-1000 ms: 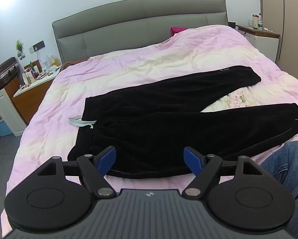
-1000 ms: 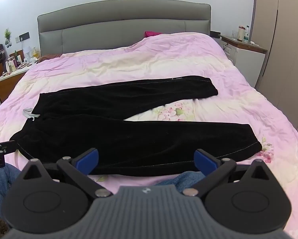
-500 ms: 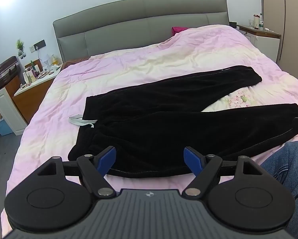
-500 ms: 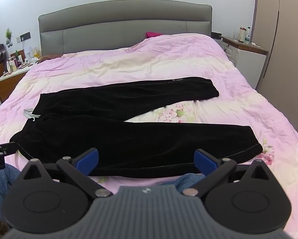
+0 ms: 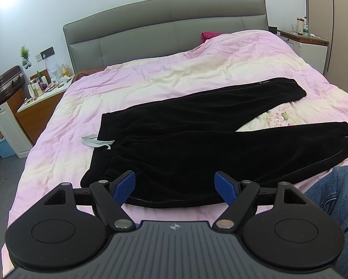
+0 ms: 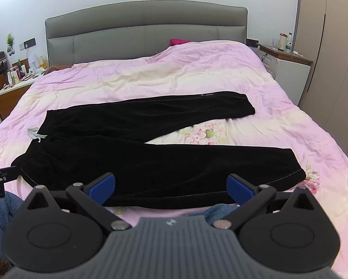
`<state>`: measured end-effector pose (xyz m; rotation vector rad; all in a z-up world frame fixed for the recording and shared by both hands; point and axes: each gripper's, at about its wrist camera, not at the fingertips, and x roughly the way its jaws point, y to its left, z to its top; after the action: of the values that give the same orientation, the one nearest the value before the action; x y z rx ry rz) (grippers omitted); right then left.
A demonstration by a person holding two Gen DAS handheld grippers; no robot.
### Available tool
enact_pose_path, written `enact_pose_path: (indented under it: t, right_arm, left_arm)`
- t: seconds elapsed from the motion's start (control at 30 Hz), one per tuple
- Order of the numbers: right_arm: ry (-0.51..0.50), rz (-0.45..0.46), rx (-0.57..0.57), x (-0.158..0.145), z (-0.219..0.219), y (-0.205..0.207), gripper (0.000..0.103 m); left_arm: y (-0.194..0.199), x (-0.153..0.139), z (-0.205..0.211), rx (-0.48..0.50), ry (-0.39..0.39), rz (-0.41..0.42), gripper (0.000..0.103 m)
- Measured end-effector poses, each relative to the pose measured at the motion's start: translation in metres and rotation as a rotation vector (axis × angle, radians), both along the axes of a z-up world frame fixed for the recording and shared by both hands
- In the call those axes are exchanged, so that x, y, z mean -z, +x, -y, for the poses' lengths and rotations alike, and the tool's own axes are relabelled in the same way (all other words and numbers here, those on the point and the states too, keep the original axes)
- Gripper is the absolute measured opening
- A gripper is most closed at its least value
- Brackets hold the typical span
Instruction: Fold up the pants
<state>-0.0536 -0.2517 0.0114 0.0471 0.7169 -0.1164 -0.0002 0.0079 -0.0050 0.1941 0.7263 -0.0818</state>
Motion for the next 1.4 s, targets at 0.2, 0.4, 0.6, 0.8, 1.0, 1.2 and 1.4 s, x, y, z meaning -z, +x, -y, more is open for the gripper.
enact_pose_path:
  t: [0.2,0.4,0.6,0.8,1.0,1.2,1.4]
  right_arm:
    - [-0.001,0.001,0.000,0.001,0.001,-0.001,0.098]
    - [-0.002,0.002,0.000,0.001,0.001,-0.001,0.098]
    - [-0.001,0.005,0.002,-0.016,0.000,-0.002,0.098]
    - [0.000,0.006,0.001,-0.015,0.000,-0.003,0.098]
    - [0.000,0.009,0.003,-0.016,0.001,-0.003,0.098]
    - [-0.003,0.013,0.008,-0.018,0.004,-0.008,0.098]
    - [-0.003,0.016,0.010,-0.017,0.005,-0.009,0.098]
  left_arm:
    - [0.000,0.000,0.000,-0.001,0.000,0.001,0.091]
    - [0.000,0.000,0.000,-0.001,0.000,0.001,0.091]
    - [0.000,-0.001,0.000,0.000,-0.001,0.001,0.091]
    - [0.000,0.000,0.000,-0.001,0.000,0.002,0.091]
    - [0.000,-0.001,0.001,-0.001,0.000,0.002,0.091]
    - [0.000,-0.002,-0.002,-0.001,0.000,0.002,0.091]
    - [0.000,-0.002,-0.002,-0.002,0.000,0.003,0.091]
